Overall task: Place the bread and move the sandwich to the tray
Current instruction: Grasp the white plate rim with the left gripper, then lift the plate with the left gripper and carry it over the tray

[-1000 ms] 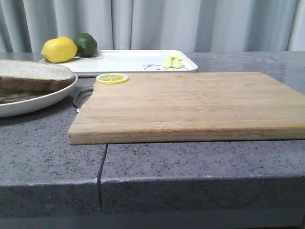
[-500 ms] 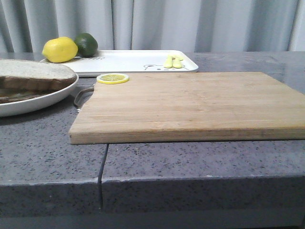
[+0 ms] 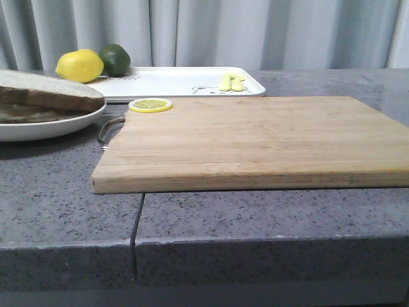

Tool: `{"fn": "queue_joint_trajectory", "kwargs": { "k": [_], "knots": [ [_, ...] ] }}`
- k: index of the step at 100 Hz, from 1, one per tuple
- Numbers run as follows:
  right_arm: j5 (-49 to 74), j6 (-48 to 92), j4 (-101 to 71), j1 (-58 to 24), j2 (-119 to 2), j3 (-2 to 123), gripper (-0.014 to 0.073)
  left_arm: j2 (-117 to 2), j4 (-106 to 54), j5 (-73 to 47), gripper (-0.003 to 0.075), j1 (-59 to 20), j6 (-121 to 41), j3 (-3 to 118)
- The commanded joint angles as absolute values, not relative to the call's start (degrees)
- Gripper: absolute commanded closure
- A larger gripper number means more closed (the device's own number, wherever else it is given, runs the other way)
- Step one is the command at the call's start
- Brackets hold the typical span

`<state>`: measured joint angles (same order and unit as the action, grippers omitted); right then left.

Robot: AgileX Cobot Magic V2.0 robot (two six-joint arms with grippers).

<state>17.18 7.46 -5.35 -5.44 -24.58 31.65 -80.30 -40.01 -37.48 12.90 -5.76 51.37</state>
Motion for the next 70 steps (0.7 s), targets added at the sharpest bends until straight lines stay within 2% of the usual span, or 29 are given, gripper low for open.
{"fn": "queue_joint_trajectory", "kwargs": {
  "k": [1, 38, 70],
  "knots": [
    [11.5, 7.6, -5.2, -5.1, -24.8, 33.2, 0.0146, -76.3, -47.3, -37.1, 0.0739, 13.7, -7.3, 53.1],
    [9.3, 7.6, -5.3, -5.1, -24.8, 33.2, 0.0146, -73.3, -61.8, -39.9, 0.0739, 13.8, -14.3, 54.5],
    [9.3, 7.6, -7.3, -5.1, -24.8, 33.2, 0.0146, -80.5, -63.0, -45.8, 0.074, 13.8, -14.4, 69.3]
  ]
}}
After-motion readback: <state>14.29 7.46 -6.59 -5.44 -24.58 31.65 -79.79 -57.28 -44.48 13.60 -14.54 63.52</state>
